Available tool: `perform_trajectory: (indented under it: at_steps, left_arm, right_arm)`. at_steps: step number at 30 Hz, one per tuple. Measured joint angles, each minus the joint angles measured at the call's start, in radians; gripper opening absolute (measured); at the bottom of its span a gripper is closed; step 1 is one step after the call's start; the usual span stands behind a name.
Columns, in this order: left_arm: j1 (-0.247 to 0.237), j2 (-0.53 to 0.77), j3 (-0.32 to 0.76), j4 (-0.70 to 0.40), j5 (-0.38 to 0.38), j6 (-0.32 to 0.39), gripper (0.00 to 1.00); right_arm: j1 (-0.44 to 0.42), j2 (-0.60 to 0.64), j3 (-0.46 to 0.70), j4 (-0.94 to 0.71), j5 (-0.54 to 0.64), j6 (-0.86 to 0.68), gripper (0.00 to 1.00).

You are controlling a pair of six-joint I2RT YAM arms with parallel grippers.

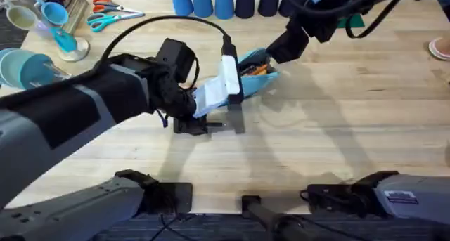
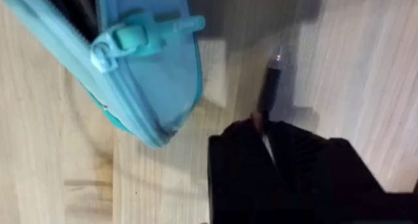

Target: Unzip the bag, pick up the pens from the table one at a time and place them inside, then zip the bag closed.

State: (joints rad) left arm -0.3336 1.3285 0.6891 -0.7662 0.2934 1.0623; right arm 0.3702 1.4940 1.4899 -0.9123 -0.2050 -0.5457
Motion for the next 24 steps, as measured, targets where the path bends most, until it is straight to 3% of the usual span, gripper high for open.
perform_trajectory:
  at_steps: [16, 24]
  left_arm:
    - [0.000, 0.000, 0.002, -0.005, 0.005, 0.000, 0.042]
    - [0.000, 0.006, 0.013, -0.030, -0.006, -0.004, 0.041]
  right_arm:
    - [0.000, -0.002, 0.000, 0.000, 0.001, 0.000, 0.996]
    - [0.000, -0.058, 0.000, -0.011, 0.088, 0.000, 0.995]
